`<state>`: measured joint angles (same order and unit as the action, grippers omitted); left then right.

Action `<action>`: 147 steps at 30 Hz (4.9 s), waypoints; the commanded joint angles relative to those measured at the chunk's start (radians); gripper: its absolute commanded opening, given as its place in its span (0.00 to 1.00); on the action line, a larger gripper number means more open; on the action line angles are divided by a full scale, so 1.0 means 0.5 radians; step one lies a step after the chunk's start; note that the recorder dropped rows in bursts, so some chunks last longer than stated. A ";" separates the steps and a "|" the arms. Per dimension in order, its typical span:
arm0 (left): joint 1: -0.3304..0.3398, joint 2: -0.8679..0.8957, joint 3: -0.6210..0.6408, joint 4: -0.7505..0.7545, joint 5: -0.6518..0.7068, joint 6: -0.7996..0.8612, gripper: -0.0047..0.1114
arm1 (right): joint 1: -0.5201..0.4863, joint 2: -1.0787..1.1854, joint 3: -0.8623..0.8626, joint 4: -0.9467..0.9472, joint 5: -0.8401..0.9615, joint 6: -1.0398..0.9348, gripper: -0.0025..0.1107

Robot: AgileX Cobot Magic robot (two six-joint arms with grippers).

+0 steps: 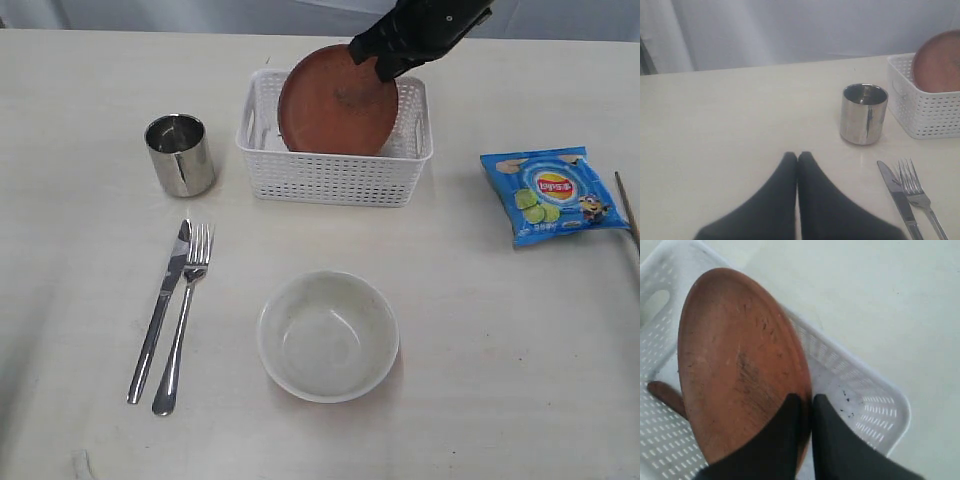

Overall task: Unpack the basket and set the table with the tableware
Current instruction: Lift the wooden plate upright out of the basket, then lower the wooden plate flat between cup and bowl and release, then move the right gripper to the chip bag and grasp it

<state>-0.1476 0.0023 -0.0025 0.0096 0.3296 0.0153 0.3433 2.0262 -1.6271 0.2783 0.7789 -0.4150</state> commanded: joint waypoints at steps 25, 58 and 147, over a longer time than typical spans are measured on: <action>-0.012 -0.005 0.005 -0.005 -0.017 -0.005 0.04 | -0.007 -0.568 0.115 -0.117 0.467 0.210 0.02; -0.012 -0.005 0.005 -0.005 -0.017 -0.005 0.04 | 0.110 -0.321 0.690 0.344 -0.275 0.256 0.02; -0.012 -0.005 0.005 -0.005 -0.017 -0.009 0.04 | -0.161 -0.143 0.876 -1.283 0.128 1.360 0.02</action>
<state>-0.1476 0.0023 -0.0025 0.0096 0.3296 0.0153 0.2567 1.9720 -1.1895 -0.3604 0.8317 0.2802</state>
